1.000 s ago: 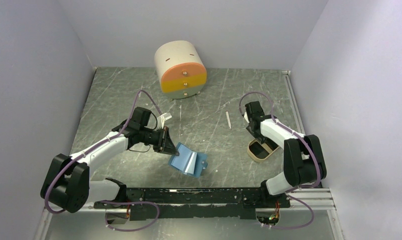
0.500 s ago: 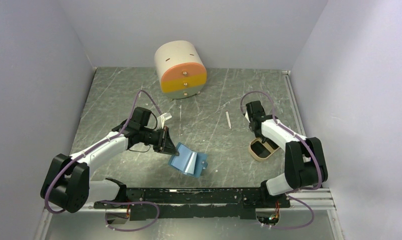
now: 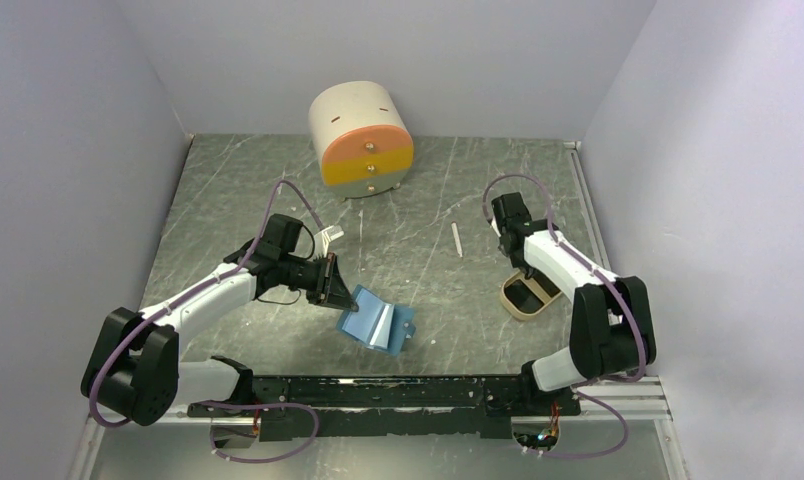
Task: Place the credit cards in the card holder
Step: Pick up the credit card from the storage box.
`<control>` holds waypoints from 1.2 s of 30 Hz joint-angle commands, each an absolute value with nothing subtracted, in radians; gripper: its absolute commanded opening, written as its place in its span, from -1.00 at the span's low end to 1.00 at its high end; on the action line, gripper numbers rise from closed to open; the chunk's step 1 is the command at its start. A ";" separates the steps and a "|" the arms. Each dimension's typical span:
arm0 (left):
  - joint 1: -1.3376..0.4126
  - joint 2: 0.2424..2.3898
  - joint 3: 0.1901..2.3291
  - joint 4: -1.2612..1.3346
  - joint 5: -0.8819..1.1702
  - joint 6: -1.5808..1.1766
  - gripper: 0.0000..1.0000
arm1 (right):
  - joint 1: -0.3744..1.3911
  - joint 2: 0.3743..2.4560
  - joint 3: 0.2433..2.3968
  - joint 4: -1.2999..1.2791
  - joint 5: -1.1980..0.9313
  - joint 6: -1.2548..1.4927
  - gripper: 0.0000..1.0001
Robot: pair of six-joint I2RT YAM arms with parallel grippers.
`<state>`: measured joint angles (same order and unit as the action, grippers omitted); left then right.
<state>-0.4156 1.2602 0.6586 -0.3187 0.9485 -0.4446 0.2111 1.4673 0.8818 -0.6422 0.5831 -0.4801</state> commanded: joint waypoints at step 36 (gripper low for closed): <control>-0.428 1.268 0.464 0.186 0.650 -0.873 -0.82 | 0.486 1.152 1.059 -0.451 -0.214 0.528 -1.00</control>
